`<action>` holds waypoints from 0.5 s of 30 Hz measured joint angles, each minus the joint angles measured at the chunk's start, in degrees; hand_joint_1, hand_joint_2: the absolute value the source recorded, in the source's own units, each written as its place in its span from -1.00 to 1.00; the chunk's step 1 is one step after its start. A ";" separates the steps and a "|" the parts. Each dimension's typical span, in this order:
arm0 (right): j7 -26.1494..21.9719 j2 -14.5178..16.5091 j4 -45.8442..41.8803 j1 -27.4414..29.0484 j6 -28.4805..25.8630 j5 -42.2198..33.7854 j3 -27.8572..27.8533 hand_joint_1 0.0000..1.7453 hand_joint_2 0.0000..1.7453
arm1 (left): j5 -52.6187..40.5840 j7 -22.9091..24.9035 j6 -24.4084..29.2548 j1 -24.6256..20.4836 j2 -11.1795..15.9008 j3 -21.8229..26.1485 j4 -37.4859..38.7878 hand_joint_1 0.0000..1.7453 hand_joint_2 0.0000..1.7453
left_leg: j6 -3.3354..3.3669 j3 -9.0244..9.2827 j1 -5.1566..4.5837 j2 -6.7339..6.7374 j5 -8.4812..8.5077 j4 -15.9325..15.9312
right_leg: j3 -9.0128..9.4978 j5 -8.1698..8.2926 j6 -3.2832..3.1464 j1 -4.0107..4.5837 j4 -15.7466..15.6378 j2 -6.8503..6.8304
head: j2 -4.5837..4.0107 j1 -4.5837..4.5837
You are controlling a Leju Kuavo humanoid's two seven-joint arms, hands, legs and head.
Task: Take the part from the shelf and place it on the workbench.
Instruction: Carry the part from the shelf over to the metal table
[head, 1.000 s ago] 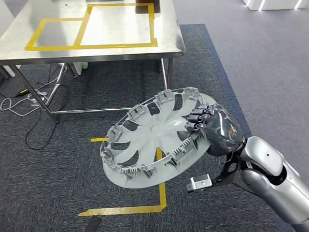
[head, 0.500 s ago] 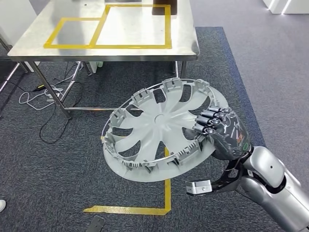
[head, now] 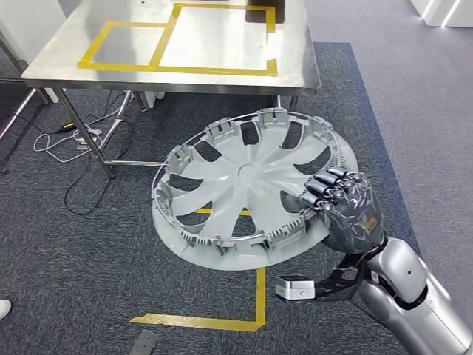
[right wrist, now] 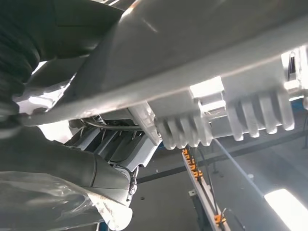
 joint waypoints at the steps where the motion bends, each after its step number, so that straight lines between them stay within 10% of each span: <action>1: 0.08 0.27 -0.03 0.10 -0.21 0.15 -0.15 1.00 1.00 | -0.01 -0.01 0.09 -0.02 0.03 -0.01 0.00 -1.00 1.00 | -0.29 -0.04 -0.09 -0.04 -0.10 0.14 | 1.02 0.36 -0.12 0.06 -1.99 0.04 | 0.00 -0.02; 6: 0.62 1.46 -0.32 0.85 -1.31 2.00 -1.09 1.00 1.00 | -0.11 -0.18 0.11 0.08 0.27 -0.10 0.00 -1.00 1.00 | -1.74 -0.69 -0.03 0.07 -1.53 2.14 | 2.37 -0.26 -1.53 -0.08 -3.06 0.05 | 0.00 -0.18; 10: 0.82 2.11 -0.44 1.66 -2.49 2.67 -1.60 1.00 1.00 | -0.33 -0.34 0.07 0.24 0.30 -0.19 0.00 -1.00 1.00 | -2.42 -7.37 0.19 0.25 -6.35 15.52 | 3.71 -1.21 -2.28 -0.03 -3.12 -0.10 | 0.00 -0.33; 12: 0.86 2.33 -0.54 2.24 -2.90 2.74 -1.72 1.00 1.00 | -0.43 -0.38 0.21 0.35 0.33 -0.28 0.00 -1.00 1.00 | -2.14 -8.01 0.15 0.25 -4.39 15.57 | 4.59 -1.87 -2.24 0.05 -3.12 -0.03 | 0.00 -0.35; 15: 0.88 2.44 -1.05 3.02 -3.31 2.79 -2.21 1.00 1.00 | -0.47 -0.44 0.37 0.35 0.52 -0.45 0.00 -1.00 1.00 | -1.02 -3.74 -0.26 0.27 1.50 5.05 | 5.91 -3.04 -1.85 0.15 -3.23 0.03 | 0.00 -0.31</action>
